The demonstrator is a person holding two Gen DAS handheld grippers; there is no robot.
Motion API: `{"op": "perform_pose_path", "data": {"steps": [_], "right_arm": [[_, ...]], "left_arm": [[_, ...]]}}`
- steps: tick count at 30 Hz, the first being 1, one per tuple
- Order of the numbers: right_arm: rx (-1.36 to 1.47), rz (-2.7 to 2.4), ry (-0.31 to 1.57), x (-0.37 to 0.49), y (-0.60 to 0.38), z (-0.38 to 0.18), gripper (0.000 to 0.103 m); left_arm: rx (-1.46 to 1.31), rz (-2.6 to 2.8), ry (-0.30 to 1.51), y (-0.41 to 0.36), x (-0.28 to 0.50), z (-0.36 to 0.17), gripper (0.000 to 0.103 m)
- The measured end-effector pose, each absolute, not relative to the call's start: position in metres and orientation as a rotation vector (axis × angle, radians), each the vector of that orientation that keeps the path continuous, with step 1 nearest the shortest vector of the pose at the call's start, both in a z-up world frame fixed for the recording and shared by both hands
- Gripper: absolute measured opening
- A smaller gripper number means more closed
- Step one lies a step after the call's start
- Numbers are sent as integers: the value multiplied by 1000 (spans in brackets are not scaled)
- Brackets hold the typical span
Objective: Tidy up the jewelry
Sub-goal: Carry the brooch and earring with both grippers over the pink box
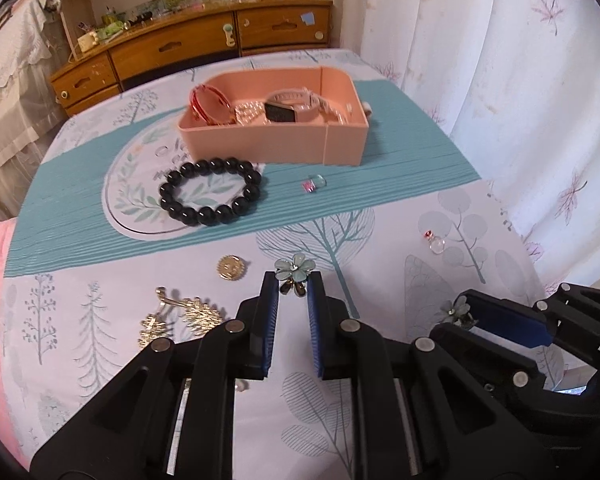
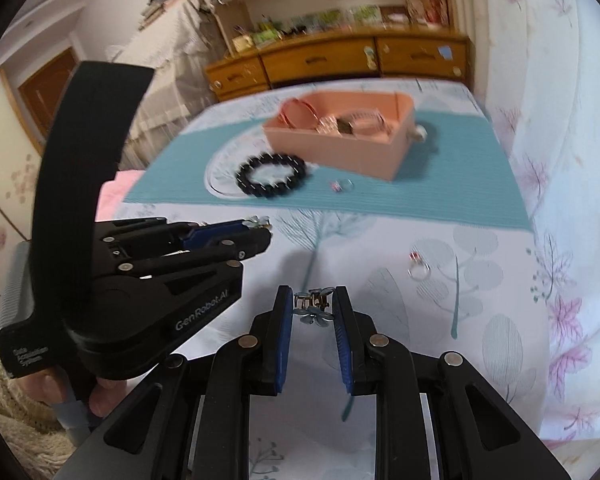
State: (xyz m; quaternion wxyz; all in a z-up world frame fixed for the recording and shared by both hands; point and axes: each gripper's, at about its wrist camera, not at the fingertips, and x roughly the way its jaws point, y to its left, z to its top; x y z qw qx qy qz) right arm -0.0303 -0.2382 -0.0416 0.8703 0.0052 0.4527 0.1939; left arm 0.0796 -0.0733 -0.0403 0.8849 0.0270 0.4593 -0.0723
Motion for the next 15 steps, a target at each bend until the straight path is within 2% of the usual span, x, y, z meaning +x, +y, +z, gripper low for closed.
{"op": "perform_pose_path", "data": {"steps": [15], "right_arm": [[-18, 381, 851, -17, -226, 9, 20]], "left_arm": [[37, -111, 851, -53, 86, 10, 12]]}}
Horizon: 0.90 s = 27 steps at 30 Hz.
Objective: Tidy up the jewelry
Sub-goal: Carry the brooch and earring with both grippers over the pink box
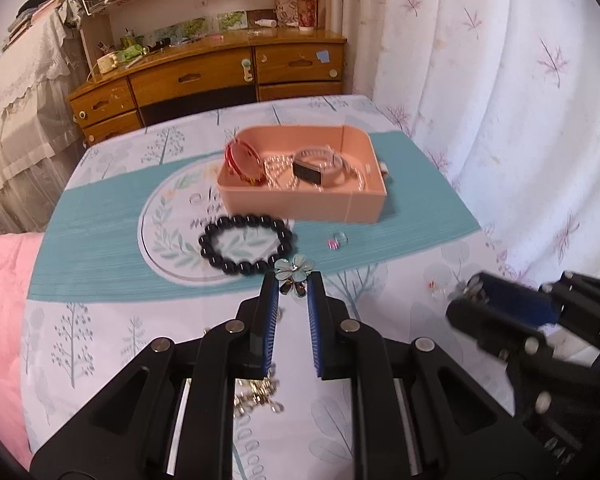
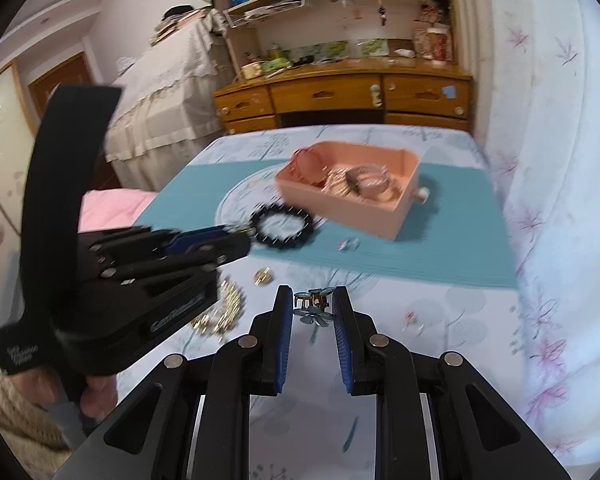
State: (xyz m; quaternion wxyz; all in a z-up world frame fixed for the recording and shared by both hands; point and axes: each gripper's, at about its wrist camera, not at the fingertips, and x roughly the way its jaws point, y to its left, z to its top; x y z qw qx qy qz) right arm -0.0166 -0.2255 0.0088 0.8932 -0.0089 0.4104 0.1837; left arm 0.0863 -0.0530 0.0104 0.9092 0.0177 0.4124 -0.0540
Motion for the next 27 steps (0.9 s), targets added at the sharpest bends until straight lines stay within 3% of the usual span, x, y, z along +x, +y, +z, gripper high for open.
{"op": "perform_pose_path", "data": {"steps": [14, 20, 27], "right_arm": [[74, 269, 822, 110, -235, 66, 20], [150, 243, 916, 180, -240, 40, 20], [193, 244, 1059, 217, -235, -19, 20]], "left_arm": [[-5, -68, 811, -33, 188, 69, 12], [-51, -81, 864, -31, 244, 57, 12], [-44, -96, 966, -43, 280, 7, 12]]}}
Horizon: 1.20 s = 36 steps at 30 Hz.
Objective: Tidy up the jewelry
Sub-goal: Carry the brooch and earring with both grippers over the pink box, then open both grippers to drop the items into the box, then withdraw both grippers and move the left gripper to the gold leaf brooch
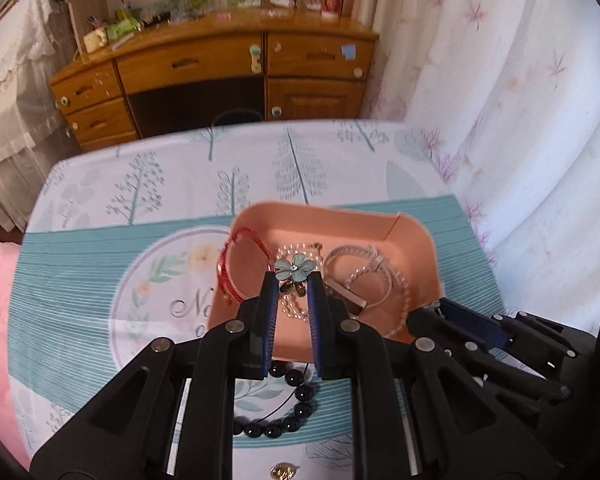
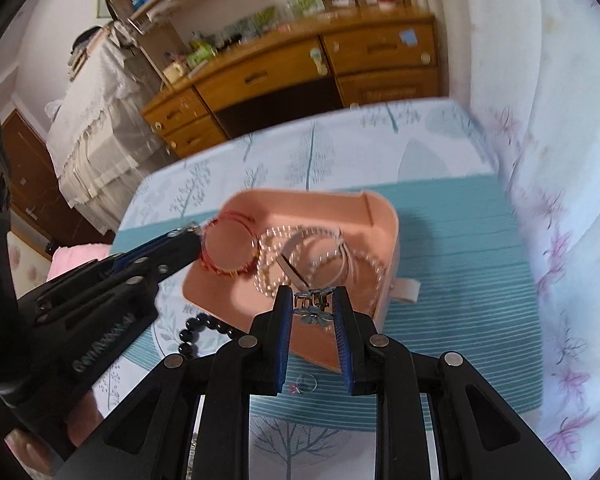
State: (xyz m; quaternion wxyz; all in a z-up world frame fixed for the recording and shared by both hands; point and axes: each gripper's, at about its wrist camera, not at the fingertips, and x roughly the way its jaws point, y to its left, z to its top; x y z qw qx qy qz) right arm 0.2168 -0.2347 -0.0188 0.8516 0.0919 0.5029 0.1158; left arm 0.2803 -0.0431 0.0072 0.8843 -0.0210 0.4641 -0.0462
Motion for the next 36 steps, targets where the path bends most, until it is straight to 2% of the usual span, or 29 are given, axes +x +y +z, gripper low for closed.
{"op": "perform_pose_path", "data": {"steps": [7, 9, 11, 14, 16, 18, 20, 21, 36], "right_arm": [[206, 243, 1106, 223, -232, -49, 20], [211, 250, 1115, 225, -232, -51, 26], [207, 238, 1108, 225, -231, -51, 40], [211, 234, 1088, 221, -233, -45, 40], [222, 241, 1079, 216, -235, -39, 40], [213, 242, 1069, 211, -234, -35, 40], [194, 243, 1057, 205, -232, -29, 40], [186, 243, 1052, 201, -231, -28, 40], [151, 243, 1034, 126, -251, -1, 40]], "left_arm": [[-63, -97, 1033, -41, 292, -27, 12], [-65, -101, 1051, -41, 293, -31, 13], [-67, -104, 1069, -39, 292, -34, 13], [-72, -105, 1092, -36, 289, -38, 15], [-87, -116, 1104, -33, 286, -38, 20], [-114, -129, 1106, -29, 282, -37, 38], [-137, -135, 1093, -25, 277, -33, 51], [-139, -132, 1083, -23, 273, -31, 54], [-94, -93, 964, -1, 195, 17, 54]]}}
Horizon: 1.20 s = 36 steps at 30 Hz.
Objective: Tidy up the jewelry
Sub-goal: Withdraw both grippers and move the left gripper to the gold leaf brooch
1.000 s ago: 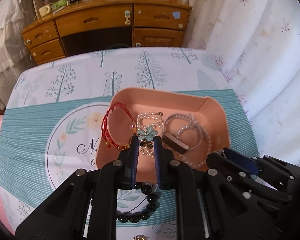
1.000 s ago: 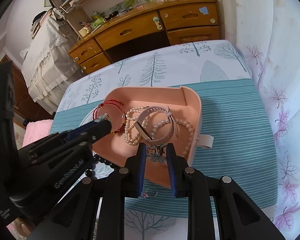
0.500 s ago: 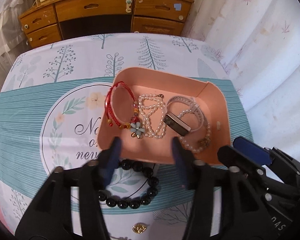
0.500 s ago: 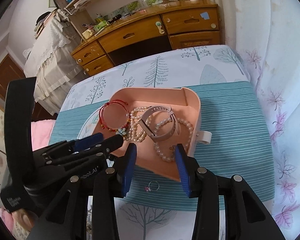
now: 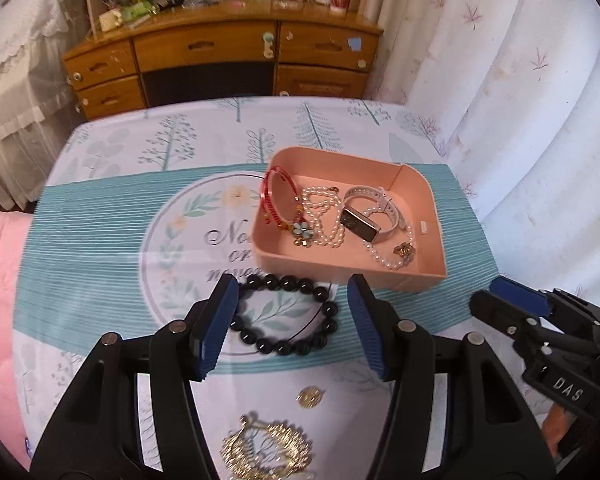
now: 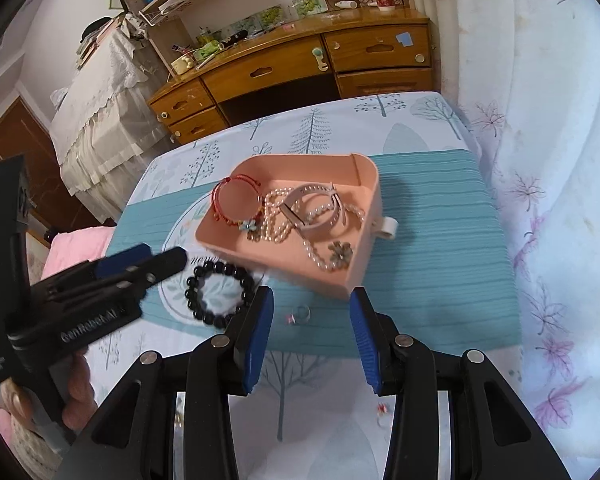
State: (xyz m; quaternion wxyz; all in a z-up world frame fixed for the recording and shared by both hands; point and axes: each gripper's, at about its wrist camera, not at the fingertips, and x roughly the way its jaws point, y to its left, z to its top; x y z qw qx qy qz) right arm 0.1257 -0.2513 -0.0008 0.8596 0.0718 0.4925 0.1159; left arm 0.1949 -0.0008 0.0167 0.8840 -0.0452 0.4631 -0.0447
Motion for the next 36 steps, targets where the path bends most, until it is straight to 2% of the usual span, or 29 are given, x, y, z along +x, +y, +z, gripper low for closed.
{"op": "perform_pose_path", "data": {"steps": [10, 14, 30, 36], "right_arm": [[132, 248, 1004, 66, -268, 22, 40], [117, 261, 1008, 46, -266, 22, 40], [82, 350, 1097, 15, -231, -21, 40], [66, 370, 1142, 17, -219, -40, 40]], "left_arm": [[-74, -105, 892, 10, 137, 35, 54], [-111, -143, 920, 18, 119, 35, 54], [-83, -99, 1029, 35, 71, -13, 54], [48, -151, 1082, 28, 59, -35, 54]]}}
